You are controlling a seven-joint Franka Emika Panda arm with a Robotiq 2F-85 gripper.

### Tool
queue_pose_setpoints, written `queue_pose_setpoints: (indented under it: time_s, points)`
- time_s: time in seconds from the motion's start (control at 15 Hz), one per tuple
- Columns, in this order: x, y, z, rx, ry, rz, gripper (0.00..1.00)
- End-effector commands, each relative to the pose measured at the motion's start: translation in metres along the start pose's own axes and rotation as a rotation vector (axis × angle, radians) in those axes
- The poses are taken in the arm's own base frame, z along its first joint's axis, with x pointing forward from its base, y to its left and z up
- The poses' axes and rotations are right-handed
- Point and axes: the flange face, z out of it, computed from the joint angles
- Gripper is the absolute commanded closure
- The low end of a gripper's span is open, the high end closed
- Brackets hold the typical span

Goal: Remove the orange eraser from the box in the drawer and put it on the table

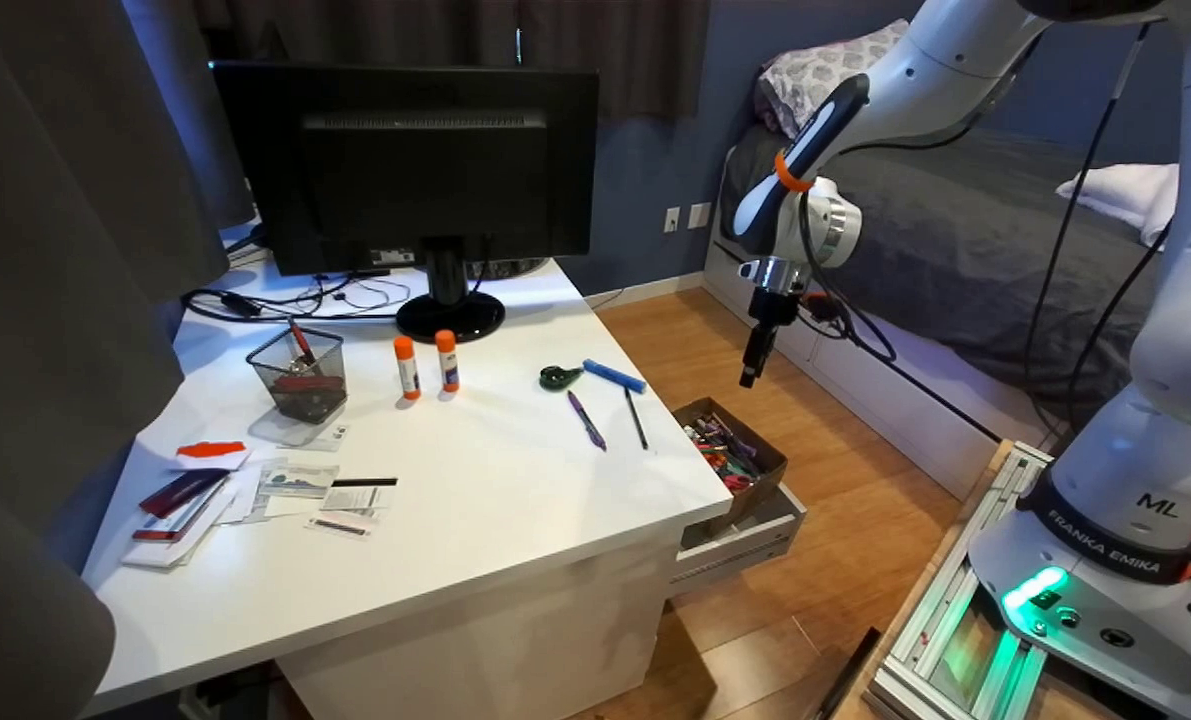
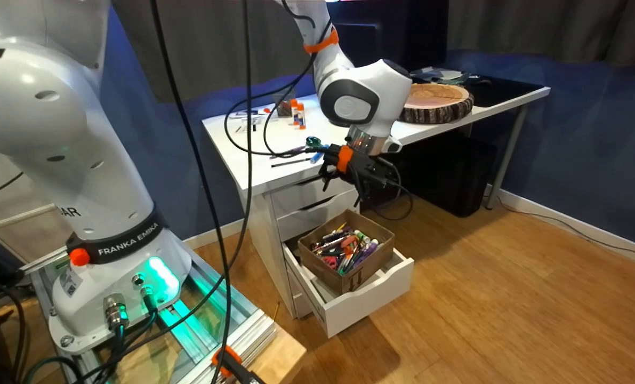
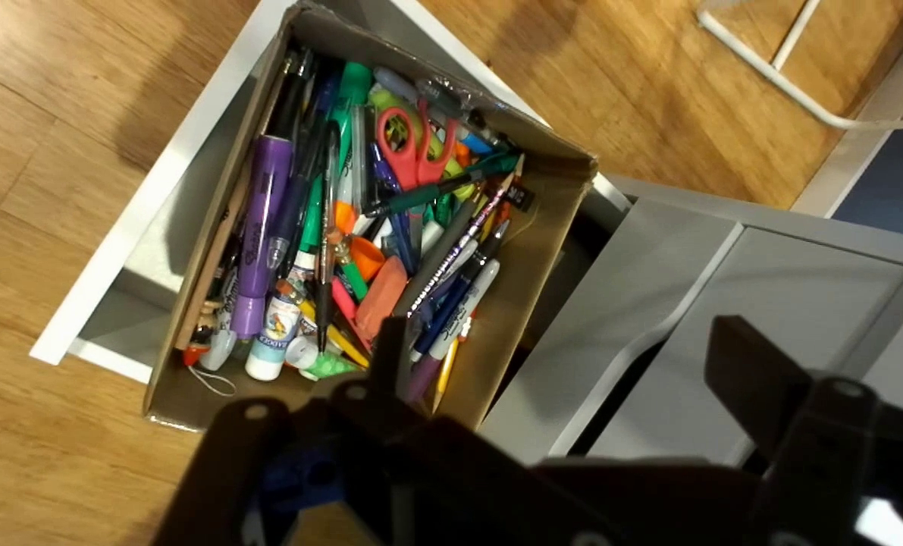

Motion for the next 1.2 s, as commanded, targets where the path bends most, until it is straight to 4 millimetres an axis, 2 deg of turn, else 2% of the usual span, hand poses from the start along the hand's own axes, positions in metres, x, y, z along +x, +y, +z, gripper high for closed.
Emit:
queue_pose_setpoints:
  time_s: [0.0,0.33,0.87,1.13]
  points:
    - [0.001,0.000,-0.002,-0.001,0.001,0.000,0.00]
    - [0.003,-0.001,-0.008,-0.008,0.011,-0.004,0.00]
    - [0.055,0.023,0.072,-0.023,-0.041,0.056,0.00]
    - [0.071,0.040,0.111,-0.029,-0.084,0.054,0.00]
